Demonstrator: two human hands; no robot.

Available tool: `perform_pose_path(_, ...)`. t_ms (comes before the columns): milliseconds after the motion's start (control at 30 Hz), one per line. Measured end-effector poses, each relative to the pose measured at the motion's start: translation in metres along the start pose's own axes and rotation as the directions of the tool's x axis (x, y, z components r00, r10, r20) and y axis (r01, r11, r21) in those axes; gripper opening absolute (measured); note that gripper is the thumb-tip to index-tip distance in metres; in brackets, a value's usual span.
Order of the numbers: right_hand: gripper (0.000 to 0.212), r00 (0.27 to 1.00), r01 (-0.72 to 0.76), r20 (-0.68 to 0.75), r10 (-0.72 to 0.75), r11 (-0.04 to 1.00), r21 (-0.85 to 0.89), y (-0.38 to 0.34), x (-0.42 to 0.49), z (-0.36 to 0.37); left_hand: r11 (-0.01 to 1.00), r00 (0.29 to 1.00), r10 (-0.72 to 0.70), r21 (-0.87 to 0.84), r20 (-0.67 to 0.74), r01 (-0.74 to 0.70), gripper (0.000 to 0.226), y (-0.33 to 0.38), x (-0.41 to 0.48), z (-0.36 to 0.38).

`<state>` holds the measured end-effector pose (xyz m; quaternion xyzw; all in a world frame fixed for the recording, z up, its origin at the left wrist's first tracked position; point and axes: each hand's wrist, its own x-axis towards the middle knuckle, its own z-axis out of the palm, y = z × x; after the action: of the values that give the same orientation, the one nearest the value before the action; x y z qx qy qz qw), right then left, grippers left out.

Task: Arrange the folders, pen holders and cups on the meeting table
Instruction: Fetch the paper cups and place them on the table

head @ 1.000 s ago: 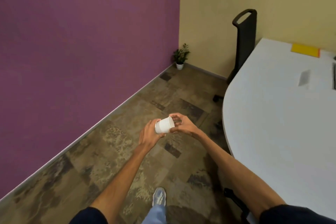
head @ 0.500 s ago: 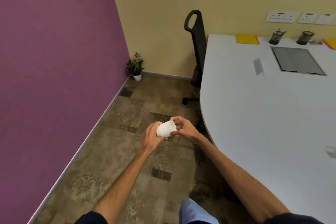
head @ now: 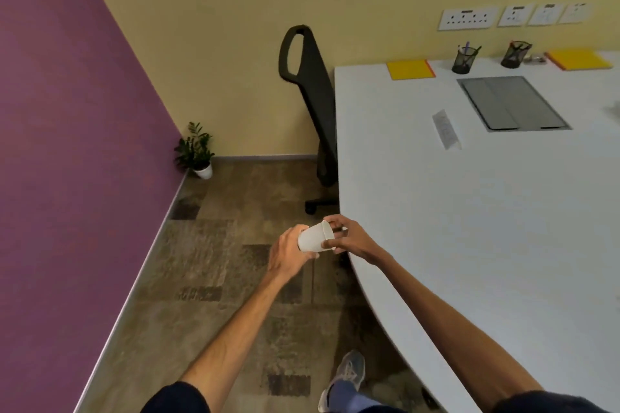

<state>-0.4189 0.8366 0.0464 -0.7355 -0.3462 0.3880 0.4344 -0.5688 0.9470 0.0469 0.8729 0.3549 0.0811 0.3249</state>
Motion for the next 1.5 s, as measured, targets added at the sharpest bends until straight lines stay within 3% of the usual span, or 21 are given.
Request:
perform_pose_path(333,0.060,0.974,-0.037,-0.215,0.069,0.988,0.147,0.003,0.084,-0.140,0.985,0.977,0.172,-0.019,0.130,-0.171,0.064,0.094,0.168,0.034)
perform_pose_path(633,0.061,0.866,-0.094,-0.443,0.234,0.944,0.315,0.046,0.099,-0.239,0.941,0.895,0.330,-0.038,0.299,-0.335,0.070,0.177,0.269,0.102)
perform_pose_path(800,0.063,0.762,-0.105,-0.570,0.307,0.928,0.359,0.066,0.114,-0.281,0.906,0.819,0.410,-0.073,0.402,-0.417,0.071,0.211,0.320,0.138)
perform_pose_path(1000,0.064,0.562,-0.162,-0.723,0.401,0.911,0.380,0.082,0.144,-0.311,0.867,0.721,0.469,-0.110,0.509,-0.486,0.070,0.239,0.381,0.171)
perform_pose_path(1200,0.077,0.346,-0.448,-0.828,0.442,0.853,0.268,0.099,0.175,-0.343,0.836,0.651,0.441,-0.019,0.618,-0.548,0.077,0.235,0.427,0.199)
perform_pose_path(1333,0.075,0.305,-0.595,-0.838,0.452,0.778,0.203,0.107,0.192,-0.362,0.751,0.619,0.497,0.057,0.608,-0.658,0.078,0.223,0.459,0.214)
perform_pose_path(1500,0.077,0.275,-0.686,-0.821,0.500,0.701,0.197,0.118,0.203,-0.383,0.774,0.590,0.443,0.043,0.675,-0.631,0.094,0.217,0.488,0.229)
